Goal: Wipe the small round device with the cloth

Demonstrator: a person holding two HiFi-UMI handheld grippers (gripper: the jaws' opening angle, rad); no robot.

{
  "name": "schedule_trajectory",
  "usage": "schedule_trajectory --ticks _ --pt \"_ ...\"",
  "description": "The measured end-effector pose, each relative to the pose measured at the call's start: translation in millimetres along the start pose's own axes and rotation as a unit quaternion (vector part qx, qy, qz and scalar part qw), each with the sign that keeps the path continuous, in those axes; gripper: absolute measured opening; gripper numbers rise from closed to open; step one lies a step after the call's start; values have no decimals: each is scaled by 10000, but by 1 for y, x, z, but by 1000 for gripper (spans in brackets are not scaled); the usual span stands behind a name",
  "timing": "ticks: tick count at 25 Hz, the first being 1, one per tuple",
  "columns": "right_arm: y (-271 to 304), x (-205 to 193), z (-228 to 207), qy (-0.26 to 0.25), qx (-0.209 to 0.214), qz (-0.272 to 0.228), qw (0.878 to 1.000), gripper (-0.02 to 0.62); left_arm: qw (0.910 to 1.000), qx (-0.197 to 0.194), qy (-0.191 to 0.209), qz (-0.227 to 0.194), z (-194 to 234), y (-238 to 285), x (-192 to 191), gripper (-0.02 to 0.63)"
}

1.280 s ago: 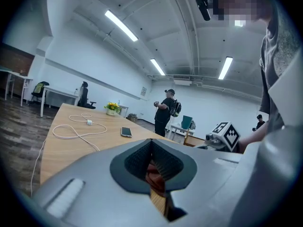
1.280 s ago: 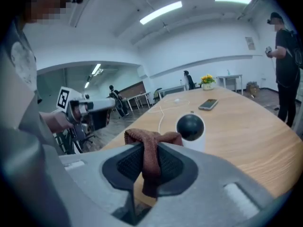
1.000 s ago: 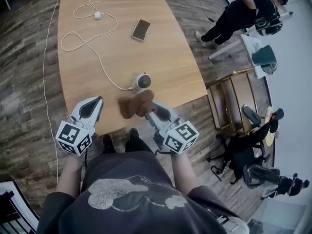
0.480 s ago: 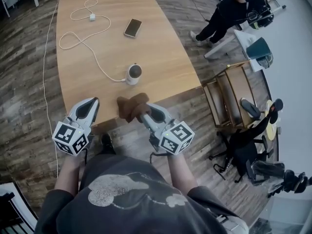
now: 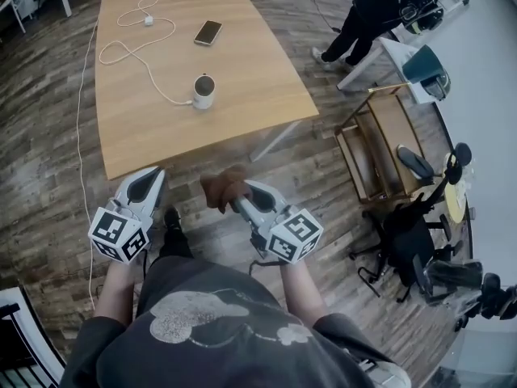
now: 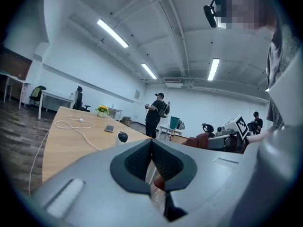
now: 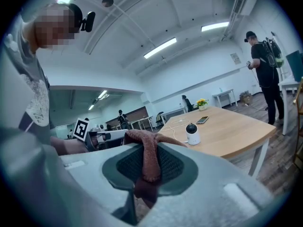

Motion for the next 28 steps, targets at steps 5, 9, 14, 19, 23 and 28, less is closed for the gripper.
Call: schedule_trajectory --ticks 5,9,14,19,23,28 --pt "-51 -14 16 -35 -22 54 10000 55 10000 41 -15 -53 -50 -26 -26 18" --pt "-84 -18 28 -90 -24 -25 10000 55 10000 6 38 -72 -87 -42 -42 18" --pt "-100 -29 44 -6 -14 -101 9999 55 9999 36 99 -61 -110 -62 -53 18" --pt "-103 -37 63 102 139 -64 9998 55 10000 27 22 -36 -123 -79 -58 18" --pt "-103 -36 75 -11 100 -32 9999 55 9999 -115 38 -21 -130 -89 -58 18" --pt "-101 -30 93 -33 -40 -27 10000 55 9998 -215 -21 43 -129 -106 -58 18"
Point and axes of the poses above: the fingertips, and each gripper's own axes: y forward along the fingers, z to its left, x out of its top, the point moved 3 cm from there along -y, backward along the fingers, and after that the axes turned 13 degrees about -y, right-handed, at the moved point
